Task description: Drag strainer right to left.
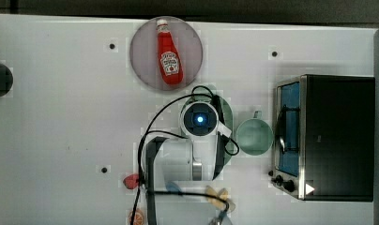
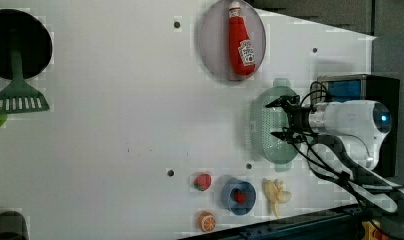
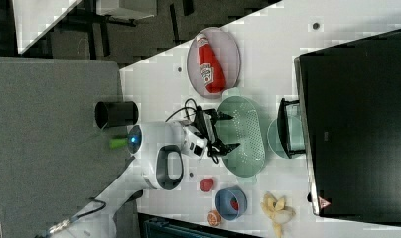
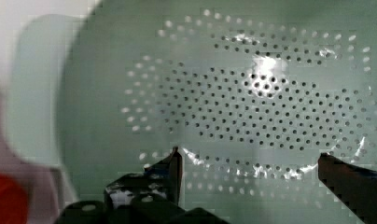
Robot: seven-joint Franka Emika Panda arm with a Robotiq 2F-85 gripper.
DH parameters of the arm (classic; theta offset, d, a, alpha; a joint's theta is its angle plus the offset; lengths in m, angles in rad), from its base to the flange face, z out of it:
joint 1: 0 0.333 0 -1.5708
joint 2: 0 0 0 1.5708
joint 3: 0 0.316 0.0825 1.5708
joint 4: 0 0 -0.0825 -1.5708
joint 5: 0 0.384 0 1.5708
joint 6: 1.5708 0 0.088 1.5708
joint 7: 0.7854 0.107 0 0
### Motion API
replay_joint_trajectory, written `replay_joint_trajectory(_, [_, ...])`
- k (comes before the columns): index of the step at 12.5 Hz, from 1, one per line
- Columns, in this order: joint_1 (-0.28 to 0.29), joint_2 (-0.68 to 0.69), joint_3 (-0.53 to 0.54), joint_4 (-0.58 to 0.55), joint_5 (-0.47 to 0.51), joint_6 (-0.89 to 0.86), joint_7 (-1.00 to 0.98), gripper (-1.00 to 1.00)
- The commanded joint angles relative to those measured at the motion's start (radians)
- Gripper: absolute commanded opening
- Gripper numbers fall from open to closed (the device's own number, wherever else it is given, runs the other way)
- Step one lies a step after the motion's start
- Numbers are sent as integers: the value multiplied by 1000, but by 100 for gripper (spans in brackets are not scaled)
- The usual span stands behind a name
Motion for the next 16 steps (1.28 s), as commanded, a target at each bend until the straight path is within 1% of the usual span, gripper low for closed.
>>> replay_joint_trajectory(1, [13,34,25,-10,-1,40,112,100])
replay_joint_trajectory(3, [25,65,26,-9,0,74,114,100])
replay_joint_trajectory(6, [39,78,37,-9,15,78,116,100])
replay_joint_trajectory(9, [65,78,55,-8,90,77,122,100])
replay_joint_trajectory(13, [127,78,86,-6,153,74,145,100])
replay_joint_trajectory(16, [192,79,103,-4,177,68,249,100])
